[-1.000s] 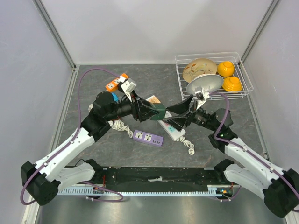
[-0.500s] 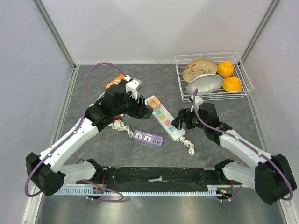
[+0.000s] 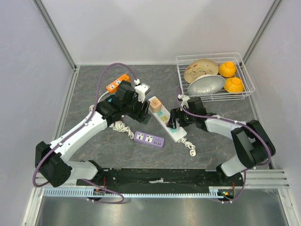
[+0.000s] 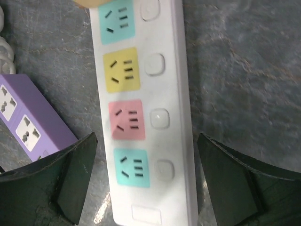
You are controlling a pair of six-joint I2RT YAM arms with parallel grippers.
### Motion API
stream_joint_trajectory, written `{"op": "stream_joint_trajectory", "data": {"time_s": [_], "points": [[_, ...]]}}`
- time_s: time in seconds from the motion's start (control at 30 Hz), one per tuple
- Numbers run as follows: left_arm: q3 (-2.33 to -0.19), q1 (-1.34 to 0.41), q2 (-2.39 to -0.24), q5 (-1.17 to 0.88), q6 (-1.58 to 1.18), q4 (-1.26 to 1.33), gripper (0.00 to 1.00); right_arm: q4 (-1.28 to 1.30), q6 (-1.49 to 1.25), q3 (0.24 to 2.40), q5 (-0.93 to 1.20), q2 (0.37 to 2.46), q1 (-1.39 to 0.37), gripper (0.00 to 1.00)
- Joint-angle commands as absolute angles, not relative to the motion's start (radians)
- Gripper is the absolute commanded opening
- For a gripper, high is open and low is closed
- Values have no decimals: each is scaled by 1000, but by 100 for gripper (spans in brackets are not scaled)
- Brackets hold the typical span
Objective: Insert the plug
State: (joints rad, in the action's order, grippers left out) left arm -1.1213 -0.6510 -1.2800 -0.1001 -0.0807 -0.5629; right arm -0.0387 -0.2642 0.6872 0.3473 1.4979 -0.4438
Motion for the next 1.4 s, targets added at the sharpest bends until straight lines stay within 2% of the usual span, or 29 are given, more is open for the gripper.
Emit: {"op": "stream_joint_trajectory", "data": {"time_s": [0.0, 0.17, 0.3, 0.43, 0.67, 1.07, 1.37], "points": [[-1200, -673, -1318, -89, -2, -571, 2, -133, -222, 778, 445, 1575, -482, 95], [-1264, -693, -1384, -81, 38, -607, 2, -135, -230, 776, 423, 1526, -491, 95], [-1327, -719, -1451, -57, 58, -650, 2, -91, -245, 750, 344, 1390, -488, 96], [-1414, -738, -1526, -57, 67, -693, 2, -8, -314, 692, 24, 1223, -456, 98], [-1569, -778, -1699, -49, 90, -793, 2, 100, -442, 528, -269, 957, -402, 98], [-1713, -799, -1887, -37, 103, -839, 2, 9, -472, 373, -341, 732, -402, 98], [-1755, -801, -1973, -35, 104, -831, 2, -69, -459, 342, -318, 732, -399, 98]]}}
